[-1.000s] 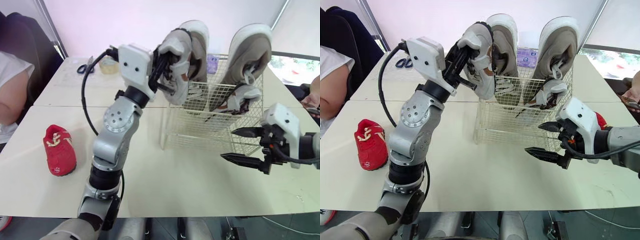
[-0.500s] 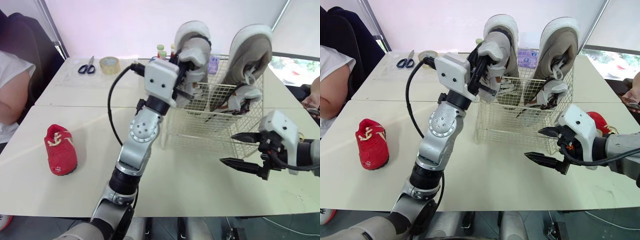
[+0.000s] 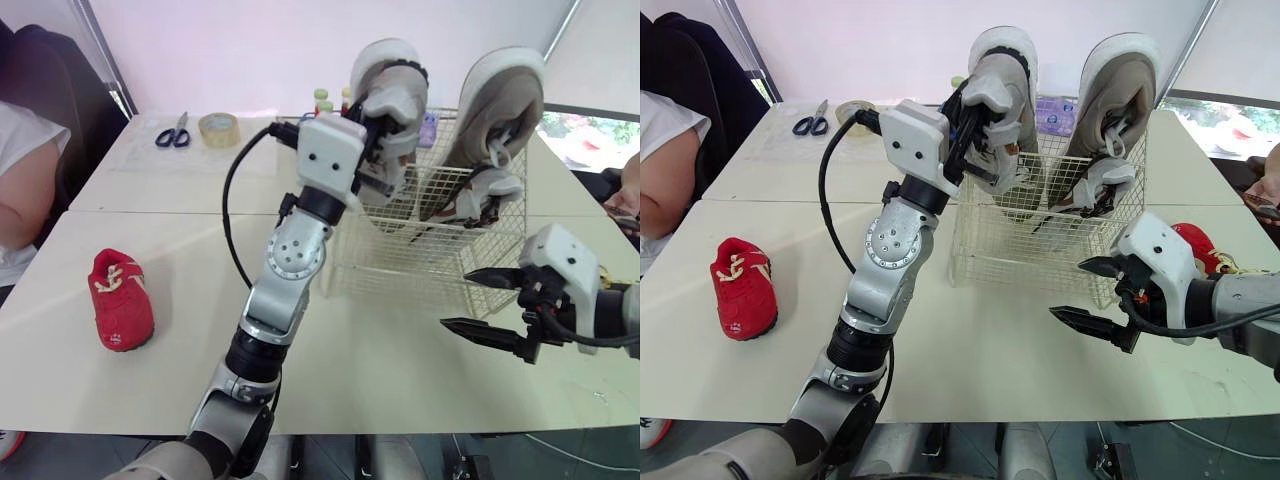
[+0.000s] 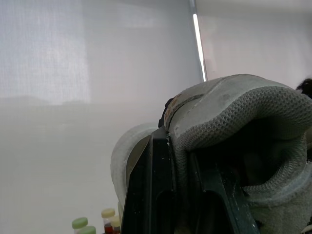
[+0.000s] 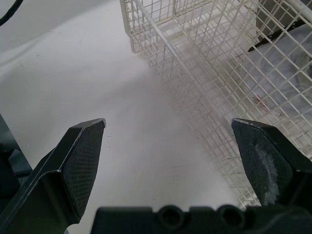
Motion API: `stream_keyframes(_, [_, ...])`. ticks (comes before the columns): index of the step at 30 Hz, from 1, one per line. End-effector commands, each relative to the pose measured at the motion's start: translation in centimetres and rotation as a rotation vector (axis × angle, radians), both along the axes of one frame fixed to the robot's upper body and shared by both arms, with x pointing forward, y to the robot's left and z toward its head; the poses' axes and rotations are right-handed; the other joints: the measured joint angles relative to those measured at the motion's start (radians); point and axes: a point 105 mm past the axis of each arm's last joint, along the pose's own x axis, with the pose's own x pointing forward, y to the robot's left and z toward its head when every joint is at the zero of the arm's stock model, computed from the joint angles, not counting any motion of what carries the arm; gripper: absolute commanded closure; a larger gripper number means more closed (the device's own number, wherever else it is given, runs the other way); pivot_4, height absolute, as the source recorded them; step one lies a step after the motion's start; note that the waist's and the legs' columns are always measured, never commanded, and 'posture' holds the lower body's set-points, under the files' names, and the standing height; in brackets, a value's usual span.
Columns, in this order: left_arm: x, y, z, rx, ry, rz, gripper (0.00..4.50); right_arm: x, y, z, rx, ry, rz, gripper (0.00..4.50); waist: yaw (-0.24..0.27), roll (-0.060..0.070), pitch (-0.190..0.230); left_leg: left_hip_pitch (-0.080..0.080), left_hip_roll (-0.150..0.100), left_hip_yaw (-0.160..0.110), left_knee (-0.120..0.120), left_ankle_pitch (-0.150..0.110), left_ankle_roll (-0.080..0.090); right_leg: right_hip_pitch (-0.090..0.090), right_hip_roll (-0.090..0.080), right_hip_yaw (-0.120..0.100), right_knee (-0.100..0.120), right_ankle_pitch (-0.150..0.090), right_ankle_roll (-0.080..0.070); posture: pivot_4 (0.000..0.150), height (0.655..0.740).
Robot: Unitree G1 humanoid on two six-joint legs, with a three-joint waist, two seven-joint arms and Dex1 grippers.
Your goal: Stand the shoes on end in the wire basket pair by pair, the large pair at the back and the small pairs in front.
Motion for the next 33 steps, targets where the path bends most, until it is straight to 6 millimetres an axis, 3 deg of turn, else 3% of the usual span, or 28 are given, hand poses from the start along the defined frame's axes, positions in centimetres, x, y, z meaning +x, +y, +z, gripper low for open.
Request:
stream_keyframes(1, [-1.6,-0.3,1.6,-0.013,-0.065,-0.035,4.48,0.0,0.0,0.7,-0.001,-0.045,0.002,0.00,0.000,0.000,0.000,0.000,0.000,0.000,0.000,0.000,0.000,0.000,0.000,0.000,0.000,0.000,0.000,0.150,0.7400])
stream_keyframes(6, [-0.6,-1.1,0.1,0.001,-0.020,-0.033,4.48,0.0,0.1,0.6,0.002,-0.042,0.002,0.00,0.000,0.000,0.000,0.000,0.000,0.000,0.000,0.000,0.000,0.000,0.000,0.000,0.000,0.000,0.000,0.150,0.7400])
stream_keyframes(15, [2.1,-2.1,-5.8,0.075,0.185,-0.019,4.48,-0.1,0.1,0.8,0.000,-0.048,0.003,0.00,-0.001,0.000,0.000,0.000,0.000,0.000,0.000,0.000,0.000,0.001,0.000,0.000,-0.001,0.000,0.000,0.150,0.7400])
stream_keyframes(22, [1.5,-1.4,-6.2,0.074,0.268,-0.083,4.48,0.0,0.1,0.8,-0.001,-0.051,0.006,0.00,-0.003,0.000,0.000,-0.002,0.001,0.000,0.000,0.000,0.000,-0.001,0.000,-0.001,-0.001,0.000,0.000,0.150,0.7400])
stream_keyframes(23, [1.3,-1.0,-6.1,0.077,0.267,-0.085,3.73,0.1,0.1,0.8,0.000,-0.051,0.008,0.00,-0.003,0.000,0.000,-0.002,0.001,0.000,0.000,0.000,0.000,-0.002,0.000,-0.001,-0.001,0.000,0.000,0.150,0.7400])
stream_keyframes(28, [0.0,0.3,-4.8,0.096,0.245,-0.126,1.36,0.4,0.2,0.5,0.006,-0.041,0.022,0.00,-0.004,0.000,0.000,-0.002,0.001,0.000,-0.001,0.000,0.000,-0.002,0.000,-0.001,-0.002,0.000,0.000,0.150,0.7400])
stream_keyframes(33, [-1.3,2.8,-3.7,0.180,0.246,-0.148,1.36,1.0,0.1,0.6,0.010,-0.036,0.042,0.00,-0.005,0.000,0.000,-0.002,0.001,0.000,-0.001,0.000,0.000,-0.002,0.000,-0.001,-0.002,0.000,0.000,0.150,0.7400])
